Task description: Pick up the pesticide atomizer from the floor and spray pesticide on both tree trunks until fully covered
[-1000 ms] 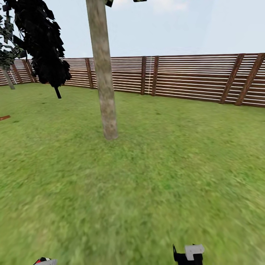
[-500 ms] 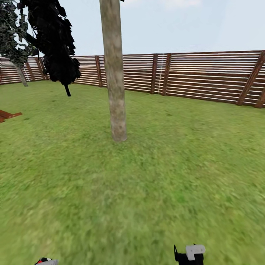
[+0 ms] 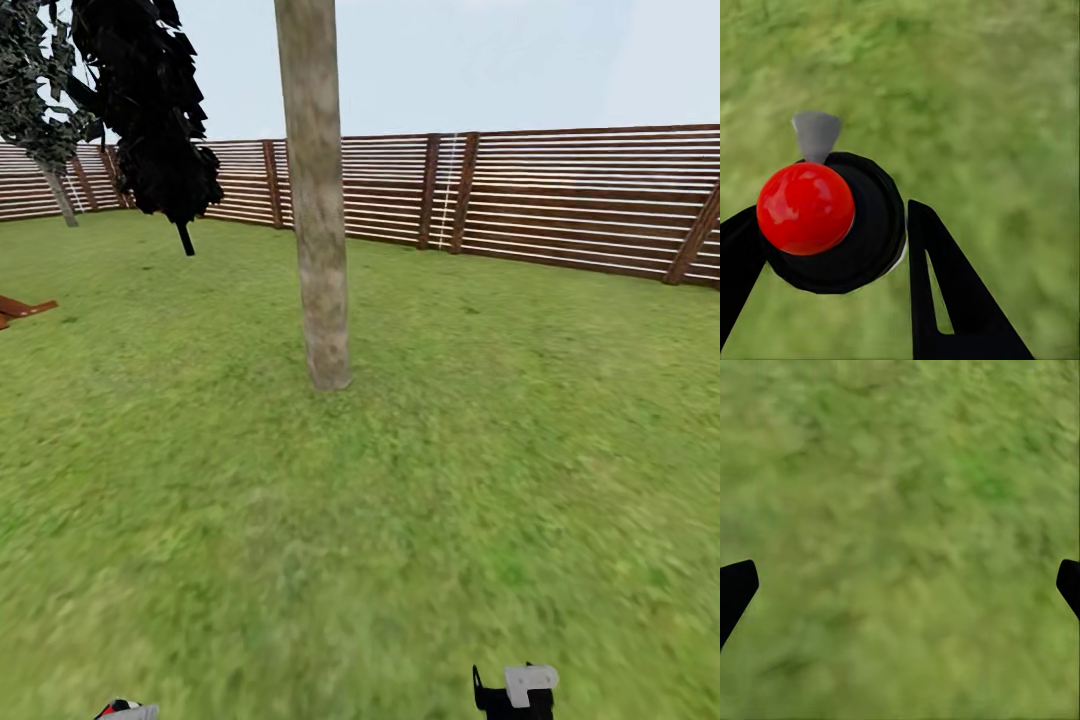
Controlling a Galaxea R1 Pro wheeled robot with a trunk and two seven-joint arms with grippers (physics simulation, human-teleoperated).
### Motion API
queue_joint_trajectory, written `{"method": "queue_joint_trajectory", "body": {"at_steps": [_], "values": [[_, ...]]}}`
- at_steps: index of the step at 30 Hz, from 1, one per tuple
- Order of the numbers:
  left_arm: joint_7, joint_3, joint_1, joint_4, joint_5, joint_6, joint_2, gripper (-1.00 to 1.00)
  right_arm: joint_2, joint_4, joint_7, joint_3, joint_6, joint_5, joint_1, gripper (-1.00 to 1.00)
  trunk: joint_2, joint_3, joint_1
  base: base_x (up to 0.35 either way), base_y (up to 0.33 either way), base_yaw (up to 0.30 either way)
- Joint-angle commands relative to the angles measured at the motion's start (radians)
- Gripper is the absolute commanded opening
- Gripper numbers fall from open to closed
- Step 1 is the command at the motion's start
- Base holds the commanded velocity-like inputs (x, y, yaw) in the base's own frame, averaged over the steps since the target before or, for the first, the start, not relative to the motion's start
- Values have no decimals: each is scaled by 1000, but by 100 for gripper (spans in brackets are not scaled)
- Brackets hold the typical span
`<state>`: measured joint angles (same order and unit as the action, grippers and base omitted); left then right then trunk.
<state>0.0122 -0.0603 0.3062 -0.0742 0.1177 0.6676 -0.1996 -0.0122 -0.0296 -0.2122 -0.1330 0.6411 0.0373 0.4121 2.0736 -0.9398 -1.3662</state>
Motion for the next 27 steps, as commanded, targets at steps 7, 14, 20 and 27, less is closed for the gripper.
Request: {"method": "queue_joint_trajectory", "body": {"at_steps": [7,14,20,27], "values": [[-1,-6,1,1,-1,3,0,-100,-11,2,-9,-8,1,7,1,100,0,-3,0,340,0,0],[-1,-6,1,1,-1,2,0,-100,-12,2,-9,-8,2,6,1,100,0,-3,0,340,0,1],[-1,-6,1,1,-1,1,5,-100,-11,2,-9,-8,2,6,1,100,0,-3,0,340,0,219],[-1,-6,1,1,-1,1,7,-100,-11,2,-9,-9,2,6,1,100,0,-3,0,340,0,275]]}}
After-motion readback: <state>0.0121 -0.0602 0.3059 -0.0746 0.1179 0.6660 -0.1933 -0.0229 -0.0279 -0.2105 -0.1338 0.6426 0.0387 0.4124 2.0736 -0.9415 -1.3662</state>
